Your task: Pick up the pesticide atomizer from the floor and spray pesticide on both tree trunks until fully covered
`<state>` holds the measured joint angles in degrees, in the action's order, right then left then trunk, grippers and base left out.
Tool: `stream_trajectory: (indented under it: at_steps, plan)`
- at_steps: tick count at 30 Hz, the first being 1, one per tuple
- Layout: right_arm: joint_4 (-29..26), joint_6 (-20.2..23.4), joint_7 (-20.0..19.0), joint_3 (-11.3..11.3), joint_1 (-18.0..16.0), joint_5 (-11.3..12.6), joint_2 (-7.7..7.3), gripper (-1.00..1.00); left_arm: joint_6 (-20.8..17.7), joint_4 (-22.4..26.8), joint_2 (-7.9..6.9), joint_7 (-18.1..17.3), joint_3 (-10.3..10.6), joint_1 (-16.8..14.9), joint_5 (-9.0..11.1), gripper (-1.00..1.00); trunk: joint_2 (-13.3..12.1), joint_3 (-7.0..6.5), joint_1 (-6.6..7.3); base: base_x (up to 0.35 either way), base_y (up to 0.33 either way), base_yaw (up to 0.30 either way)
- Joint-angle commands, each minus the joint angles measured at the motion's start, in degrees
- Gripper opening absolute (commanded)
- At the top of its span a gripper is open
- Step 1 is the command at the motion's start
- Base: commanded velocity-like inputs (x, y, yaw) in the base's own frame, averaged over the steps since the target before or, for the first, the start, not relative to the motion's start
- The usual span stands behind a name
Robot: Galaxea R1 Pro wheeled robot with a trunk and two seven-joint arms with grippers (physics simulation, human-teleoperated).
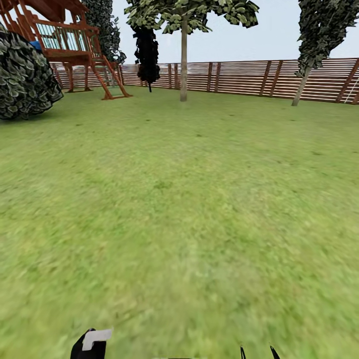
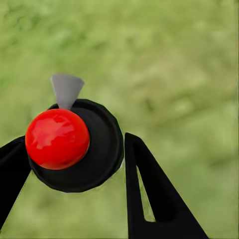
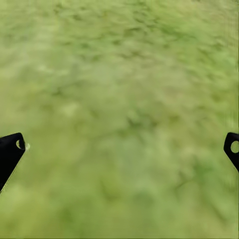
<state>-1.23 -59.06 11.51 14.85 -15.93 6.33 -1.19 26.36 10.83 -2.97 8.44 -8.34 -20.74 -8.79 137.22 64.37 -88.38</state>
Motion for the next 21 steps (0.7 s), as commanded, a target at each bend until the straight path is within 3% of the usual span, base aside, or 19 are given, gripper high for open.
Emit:
stream_trajectory:
  at_steps: [1, 21]
  plan:
    - [0.0, 0.0, 0.0, 0.0, 0.01, 0.0, 0.02, 1.0, 0.0, 0.0, 0.01, 0.0, -0.01, 0.0, 0.0, -1.0, 0.0, 0.0, 0.0, 0.341, 0.0, 0.0]
    - [0.0, 0.0, 0.0, 0.0, 0.01, 0.0, 0.02, 1.0, 0.0, 0.07, -0.02, 0.0, -0.01, 0.0, 0.0, -1.0, 0.0, 0.0, 0.0, 0.341, 0.0, 0.0]
